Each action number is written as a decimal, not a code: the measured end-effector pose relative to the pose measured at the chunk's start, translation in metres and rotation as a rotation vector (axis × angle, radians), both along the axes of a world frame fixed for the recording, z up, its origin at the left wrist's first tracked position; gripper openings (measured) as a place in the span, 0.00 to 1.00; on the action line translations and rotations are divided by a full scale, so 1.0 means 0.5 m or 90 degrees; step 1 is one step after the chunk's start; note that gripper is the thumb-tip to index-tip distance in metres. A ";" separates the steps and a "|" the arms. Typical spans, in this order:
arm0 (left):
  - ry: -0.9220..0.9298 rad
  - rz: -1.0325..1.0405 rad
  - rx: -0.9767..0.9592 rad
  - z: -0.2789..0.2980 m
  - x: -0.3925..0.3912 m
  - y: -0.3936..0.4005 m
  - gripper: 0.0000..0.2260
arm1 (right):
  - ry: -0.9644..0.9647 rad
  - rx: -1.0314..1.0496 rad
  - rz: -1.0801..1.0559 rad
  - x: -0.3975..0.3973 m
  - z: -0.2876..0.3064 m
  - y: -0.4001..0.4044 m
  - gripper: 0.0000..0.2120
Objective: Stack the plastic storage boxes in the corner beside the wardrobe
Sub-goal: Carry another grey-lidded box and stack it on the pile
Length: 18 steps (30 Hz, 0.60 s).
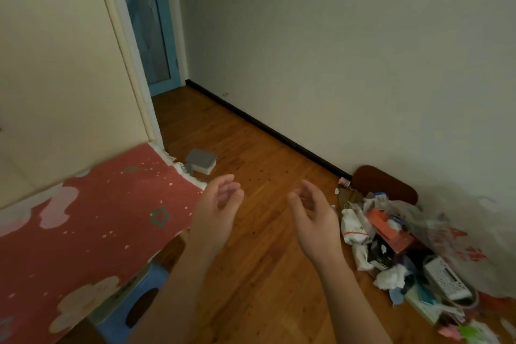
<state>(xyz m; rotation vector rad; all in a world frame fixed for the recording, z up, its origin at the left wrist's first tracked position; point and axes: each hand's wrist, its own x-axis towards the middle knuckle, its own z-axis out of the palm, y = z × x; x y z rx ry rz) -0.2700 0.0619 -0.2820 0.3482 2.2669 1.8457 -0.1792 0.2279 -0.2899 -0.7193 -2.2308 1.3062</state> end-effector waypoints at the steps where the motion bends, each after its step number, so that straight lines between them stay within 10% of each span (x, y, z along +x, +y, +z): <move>1: 0.000 -0.005 -0.008 -0.001 -0.021 0.016 0.16 | -0.001 -0.005 -0.003 -0.022 0.001 0.015 0.25; 18: -0.075 0.121 -0.051 -0.100 -0.402 0.313 0.14 | -0.013 -0.060 0.115 -0.464 -0.070 0.365 0.26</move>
